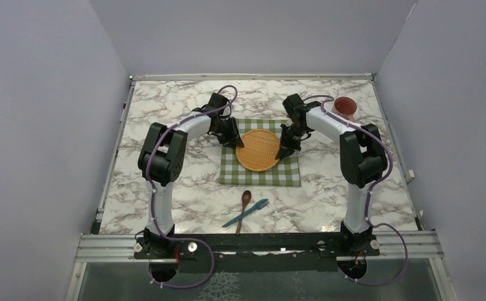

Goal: Set the dinner table for one person
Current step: Place the plate on the napkin.

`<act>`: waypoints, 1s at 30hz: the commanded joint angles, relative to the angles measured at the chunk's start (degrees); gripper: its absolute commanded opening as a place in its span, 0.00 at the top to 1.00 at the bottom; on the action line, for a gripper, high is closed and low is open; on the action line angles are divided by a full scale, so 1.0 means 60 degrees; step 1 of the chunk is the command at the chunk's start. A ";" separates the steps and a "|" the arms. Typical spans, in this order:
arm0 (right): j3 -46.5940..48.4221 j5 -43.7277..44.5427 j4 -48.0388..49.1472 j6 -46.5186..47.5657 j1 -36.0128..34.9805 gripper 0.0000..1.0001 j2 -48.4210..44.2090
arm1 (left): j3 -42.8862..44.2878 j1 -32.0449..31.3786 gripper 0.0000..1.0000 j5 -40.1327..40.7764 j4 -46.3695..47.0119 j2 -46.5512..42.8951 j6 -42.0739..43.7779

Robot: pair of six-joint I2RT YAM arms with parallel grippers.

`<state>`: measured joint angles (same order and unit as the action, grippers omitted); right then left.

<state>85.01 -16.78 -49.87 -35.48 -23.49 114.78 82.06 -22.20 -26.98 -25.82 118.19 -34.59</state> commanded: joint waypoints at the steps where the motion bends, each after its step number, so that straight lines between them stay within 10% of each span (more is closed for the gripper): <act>1: 0.0882 -0.1654 0.2032 0.0068 -0.0508 0.99 0.0383 | 0.0268 -0.1362 1.00 -0.1963 0.0657 -0.0035 -0.1074; 30: 0.2459 -0.2068 0.1589 0.0520 -0.0411 0.99 0.1813 | -0.0433 -0.1472 1.00 -0.1956 0.0648 -0.0385 -0.1574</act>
<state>97.27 -16.23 -54.13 -28.77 -21.56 123.98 80.42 -22.26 -25.17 -26.22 117.10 -38.61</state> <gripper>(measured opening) 0.042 0.252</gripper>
